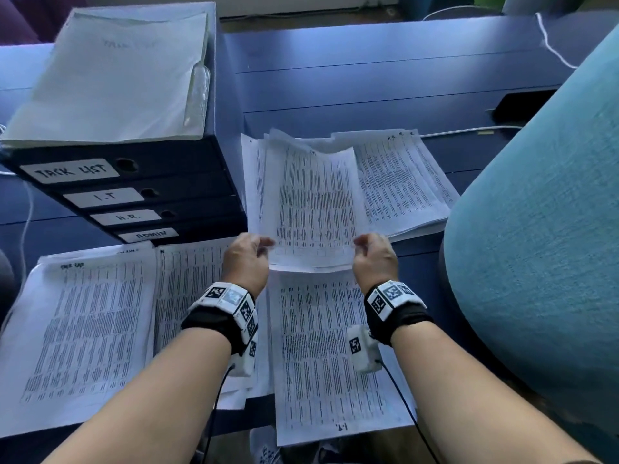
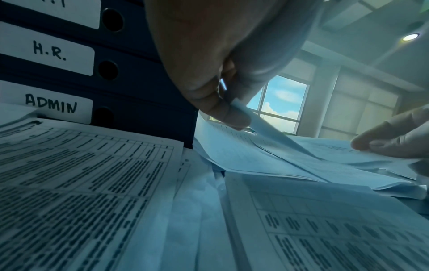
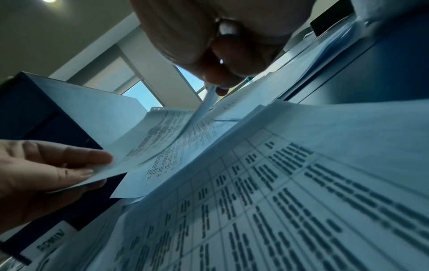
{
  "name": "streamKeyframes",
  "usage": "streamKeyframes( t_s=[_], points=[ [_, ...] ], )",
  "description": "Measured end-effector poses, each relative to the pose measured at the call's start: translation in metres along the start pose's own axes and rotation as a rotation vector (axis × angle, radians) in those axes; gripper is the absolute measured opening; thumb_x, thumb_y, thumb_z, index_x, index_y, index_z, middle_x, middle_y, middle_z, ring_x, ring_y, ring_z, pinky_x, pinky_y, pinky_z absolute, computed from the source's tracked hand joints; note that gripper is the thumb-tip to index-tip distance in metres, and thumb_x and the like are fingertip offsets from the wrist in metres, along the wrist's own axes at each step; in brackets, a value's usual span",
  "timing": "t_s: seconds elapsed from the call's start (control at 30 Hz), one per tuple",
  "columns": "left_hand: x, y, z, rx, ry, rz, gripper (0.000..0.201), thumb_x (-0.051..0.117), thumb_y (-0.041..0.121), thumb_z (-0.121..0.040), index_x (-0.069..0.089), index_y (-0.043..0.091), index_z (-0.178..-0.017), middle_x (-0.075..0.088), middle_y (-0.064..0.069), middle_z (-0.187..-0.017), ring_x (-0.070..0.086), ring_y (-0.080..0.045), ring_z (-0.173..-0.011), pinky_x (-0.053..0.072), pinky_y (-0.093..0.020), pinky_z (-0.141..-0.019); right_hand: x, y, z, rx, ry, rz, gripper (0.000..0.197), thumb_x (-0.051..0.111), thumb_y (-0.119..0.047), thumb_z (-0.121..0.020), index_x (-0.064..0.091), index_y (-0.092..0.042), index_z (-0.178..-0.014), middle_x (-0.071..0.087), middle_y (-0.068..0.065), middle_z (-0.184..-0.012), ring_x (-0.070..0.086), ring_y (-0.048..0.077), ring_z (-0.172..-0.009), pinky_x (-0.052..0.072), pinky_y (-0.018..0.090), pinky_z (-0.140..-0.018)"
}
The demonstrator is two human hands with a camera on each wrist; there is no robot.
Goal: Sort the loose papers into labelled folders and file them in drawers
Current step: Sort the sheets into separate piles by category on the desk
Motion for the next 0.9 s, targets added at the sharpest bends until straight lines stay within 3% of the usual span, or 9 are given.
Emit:
streamKeyframes(
  t_s=[0.13, 0.2, 0.3, 0.43, 0.57, 0.63, 0.73, 0.83, 0.9],
  points=[
    [0.005, -0.004, -0.010, 0.003, -0.065, -0.070, 0.042, 0.047, -0.005, -0.094, 0.059, 0.010, -0.132, 0.051, -0.003, -0.136, 0.053, -0.021, -0.121, 0.036, -0.017, -0.099, 0.006, -0.005, -0.009, -0.068, -0.103, 0.007, 0.031, 0.046, -0.008, -0.098, 0.058, -0.009, -0.127, 0.052, 0.007, -0.120, 0.053, 0.014, -0.096, 0.043, 0.020, -0.090],
    [0.009, -0.009, -0.014, -0.032, -0.106, -0.082, 0.052, 0.045, -0.008, -0.092, 0.052, 0.013, -0.139, 0.042, -0.001, -0.145, 0.051, -0.023, -0.126, 0.036, -0.023, -0.108, 0.013, -0.006, -0.013, -0.067, -0.182, -0.050, 0.044, 0.045, 0.003, -0.093, 0.050, -0.008, -0.136, 0.044, 0.006, -0.127, 0.055, 0.017, -0.099, 0.049, 0.027, -0.095],
    [0.014, -0.015, -0.019, -0.074, -0.122, -0.057, 0.055, 0.047, -0.007, -0.092, 0.047, 0.014, -0.143, 0.036, 0.000, -0.149, 0.056, -0.027, -0.121, 0.044, -0.036, -0.108, 0.023, -0.004, -0.016, -0.073, -0.234, -0.130, 0.058, 0.047, 0.012, -0.088, 0.042, -0.006, -0.142, 0.035, 0.004, -0.139, 0.060, 0.021, -0.103, 0.054, 0.036, -0.091],
    [0.019, -0.017, -0.026, -0.124, -0.128, -0.042, 0.057, 0.048, -0.002, -0.093, 0.038, 0.010, -0.148, 0.028, -0.005, -0.154, 0.049, -0.027, -0.130, 0.029, -0.027, -0.115, 0.029, -0.003, -0.015, -0.072, -0.295, -0.162, 0.060, 0.047, 0.014, -0.089, 0.033, -0.001, -0.145, 0.017, 0.000, -0.155, 0.059, 0.013, -0.109, 0.050, 0.027, -0.098],
    [0.022, -0.020, -0.029, -0.156, -0.217, -0.094, 0.061, 0.044, 0.004, -0.095, 0.024, 0.008, -0.152, 0.009, -0.004, -0.162, 0.019, -0.018, -0.147, 0.009, -0.013, -0.107, 0.033, -0.002, -0.016, -0.085, -0.346, -0.068, 0.059, 0.048, 0.006, -0.091, 0.031, -0.004, -0.147, 0.018, -0.002, -0.158, 0.049, 0.012, -0.128, 0.041, 0.031, -0.109],
    [0.023, -0.020, -0.028, -0.168, -0.217, -0.090, 0.059, 0.042, 0.004, -0.095, 0.025, 0.008, -0.152, 0.006, -0.004, -0.162, 0.017, -0.018, -0.147, 0.010, -0.013, -0.106, 0.033, 0.000, -0.016, -0.100, -0.383, 0.040, 0.060, 0.052, 0.000, -0.091, 0.034, -0.008, -0.147, 0.023, -0.003, -0.157, 0.041, 0.012, -0.134, 0.032, 0.030, -0.114],
    [0.022, -0.022, -0.024, -0.170, -0.143, -0.060, 0.054, 0.046, 0.004, -0.095, 0.035, 0.009, -0.148, 0.012, -0.008, -0.160, 0.025, -0.021, -0.144, 0.017, -0.014, -0.105, 0.031, 0.000, -0.013, -0.125, -0.396, 0.106, 0.055, 0.055, -0.005, -0.092, 0.040, -0.008, -0.144, 0.034, -0.001, -0.151, 0.036, 0.012, -0.137, 0.022, 0.018, -0.113],
    [0.021, -0.024, -0.017, -0.147, -0.047, -0.015, 0.049, 0.054, 0.004, -0.092, 0.048, 0.013, -0.139, 0.027, -0.009, -0.147, 0.047, -0.026, -0.125, 0.034, -0.020, -0.101, 0.029, -0.002, -0.008, -0.165, -0.301, 0.009, 0.046, 0.056, -0.001, -0.090, 0.051, -0.007, -0.135, 0.047, 0.003, -0.137, 0.049, 0.017, -0.125, 0.035, 0.024, -0.110],
    [0.021, -0.028, -0.011, -0.143, -0.019, -0.010, 0.044, 0.057, 0.005, -0.091, 0.052, 0.014, -0.134, 0.033, -0.008, -0.137, 0.053, -0.024, -0.112, 0.039, -0.022, -0.098, 0.026, -0.003, -0.004, -0.205, -0.229, -0.022, 0.040, 0.056, 0.002, -0.088, 0.059, -0.007, -0.127, 0.054, 0.004, -0.123, 0.057, 0.015, -0.110, 0.043, 0.022, -0.101]
  ],
)
Point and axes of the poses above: each hand's wrist, its own z-axis away from the middle knuckle, its own x-axis out of the palm, y = z × x, the point moved 1 cm from there along -z, towards the middle knuckle
